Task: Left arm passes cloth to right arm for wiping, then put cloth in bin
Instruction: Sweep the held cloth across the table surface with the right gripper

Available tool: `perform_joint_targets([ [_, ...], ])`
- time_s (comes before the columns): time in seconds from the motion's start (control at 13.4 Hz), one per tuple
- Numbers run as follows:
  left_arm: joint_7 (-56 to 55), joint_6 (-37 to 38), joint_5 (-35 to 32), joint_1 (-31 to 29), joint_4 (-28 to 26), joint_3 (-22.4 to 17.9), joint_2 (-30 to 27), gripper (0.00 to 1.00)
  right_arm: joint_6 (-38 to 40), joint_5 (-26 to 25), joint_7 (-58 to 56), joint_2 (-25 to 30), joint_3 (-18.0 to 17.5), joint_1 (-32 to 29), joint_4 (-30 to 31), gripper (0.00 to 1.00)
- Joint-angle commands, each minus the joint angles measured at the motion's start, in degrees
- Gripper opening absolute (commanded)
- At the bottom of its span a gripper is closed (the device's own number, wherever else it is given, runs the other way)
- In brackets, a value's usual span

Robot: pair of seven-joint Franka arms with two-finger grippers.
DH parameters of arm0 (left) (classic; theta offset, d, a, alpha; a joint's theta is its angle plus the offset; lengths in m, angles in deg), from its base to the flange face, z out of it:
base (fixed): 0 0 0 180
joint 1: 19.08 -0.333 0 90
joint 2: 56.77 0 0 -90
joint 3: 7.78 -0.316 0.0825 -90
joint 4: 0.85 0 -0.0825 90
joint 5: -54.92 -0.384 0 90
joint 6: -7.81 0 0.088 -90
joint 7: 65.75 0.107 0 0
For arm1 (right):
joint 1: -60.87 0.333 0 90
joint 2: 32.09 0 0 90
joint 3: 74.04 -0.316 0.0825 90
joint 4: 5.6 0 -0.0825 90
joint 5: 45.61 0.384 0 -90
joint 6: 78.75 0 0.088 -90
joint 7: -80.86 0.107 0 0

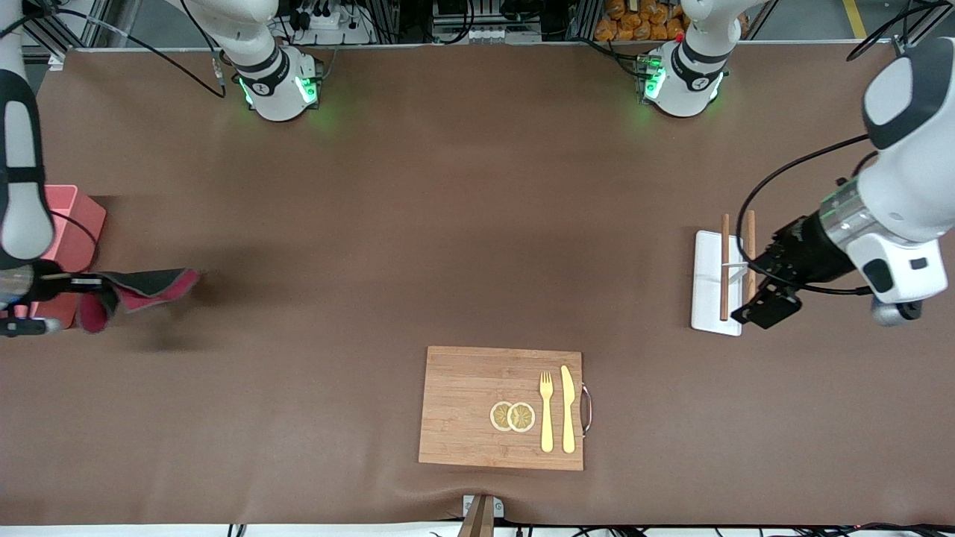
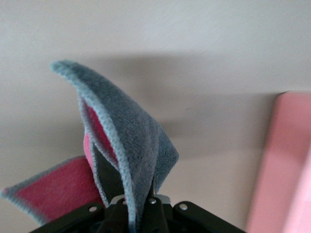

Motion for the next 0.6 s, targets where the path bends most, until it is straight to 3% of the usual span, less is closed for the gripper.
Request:
perform_joint_targets([
  [0.0, 5.8, 0.7, 1.0, -2.3, -1.6, 0.2, -1.9, 1.00, 2.0, -4.6, -1.1, 0.2, -1.4, 0.1, -2.7, 0.00],
  [0.22, 13.6, 4.1, 0.9, -6.8, -1.7, 0.5, -2.4, 1.00, 2.2, -3.1, 9.3, -0.3, -2.1, 5.3, 0.5, 0.00],
  [0.3, 16.8, 5.7, 1.0, -7.8, -1.8, 0.1, -3.3, 1.00, 2.2, 1.6, 12.8, -0.2, -2.6, 7.2, 2.0, 0.00],
  [0.37, 20.4, 7.4, 1.2, -7.6, -1.9, -1.4, -4.1, 1.00, 1.4, 5.7, 14.6, -0.5, -2.6, 9.1, 3.1, 0.00],
  [0.52, 27.0, 11.0, 1.5, -2.5, -1.9, -8.5, -5.5, 1.00, -0.2, 8.7, 22.6, -0.6, -2.6, 14.4, 4.0, 0.00],
])
